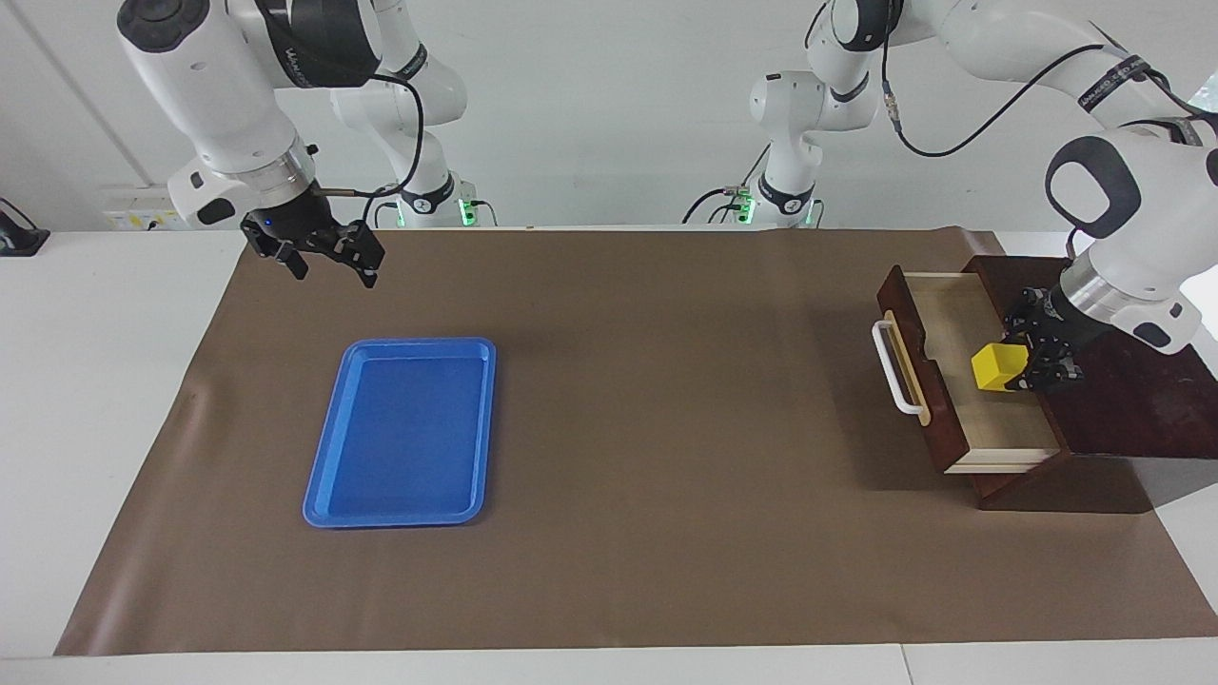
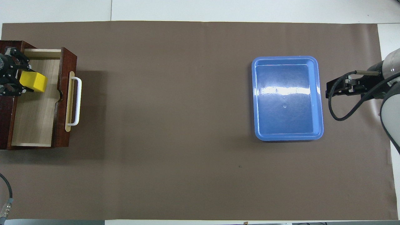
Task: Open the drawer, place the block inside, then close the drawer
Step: 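Open the left gripper to release the block inside the drawer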
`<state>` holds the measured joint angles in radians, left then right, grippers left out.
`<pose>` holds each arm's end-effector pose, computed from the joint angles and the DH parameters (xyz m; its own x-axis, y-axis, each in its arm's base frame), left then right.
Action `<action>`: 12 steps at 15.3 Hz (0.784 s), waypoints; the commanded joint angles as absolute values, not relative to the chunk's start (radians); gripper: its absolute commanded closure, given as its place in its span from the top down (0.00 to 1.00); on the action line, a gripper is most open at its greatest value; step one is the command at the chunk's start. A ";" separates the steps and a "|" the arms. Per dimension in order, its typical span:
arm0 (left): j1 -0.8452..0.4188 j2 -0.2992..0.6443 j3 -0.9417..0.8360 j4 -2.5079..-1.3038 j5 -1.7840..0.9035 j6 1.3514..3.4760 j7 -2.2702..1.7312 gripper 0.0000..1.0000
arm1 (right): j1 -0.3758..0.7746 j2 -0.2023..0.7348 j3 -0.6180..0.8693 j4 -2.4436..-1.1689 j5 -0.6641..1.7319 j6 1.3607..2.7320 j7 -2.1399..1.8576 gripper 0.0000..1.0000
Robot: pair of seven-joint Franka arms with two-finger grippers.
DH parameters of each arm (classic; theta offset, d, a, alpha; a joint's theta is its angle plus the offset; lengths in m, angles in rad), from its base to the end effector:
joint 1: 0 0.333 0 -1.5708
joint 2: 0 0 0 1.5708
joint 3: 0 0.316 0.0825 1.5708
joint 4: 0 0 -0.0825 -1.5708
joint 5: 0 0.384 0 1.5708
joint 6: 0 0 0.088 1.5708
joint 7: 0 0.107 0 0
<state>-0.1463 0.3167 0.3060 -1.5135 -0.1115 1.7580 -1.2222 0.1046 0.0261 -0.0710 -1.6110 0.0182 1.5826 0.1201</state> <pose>0.6439 0.0699 0.4837 0.1748 0.9841 -0.0329 0.9831 -0.1763 -0.0490 0.5610 0.0213 0.5920 0.9947 -0.0867 -0.0560 -0.0874 -0.9961 -0.0097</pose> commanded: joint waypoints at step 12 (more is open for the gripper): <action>-0.190 0.209 0.314 -1.761 -0.120 1.937 -1.307 0.00 | 0.083 0.009 -0.055 -1.643 -0.029 1.588 0.001 1.00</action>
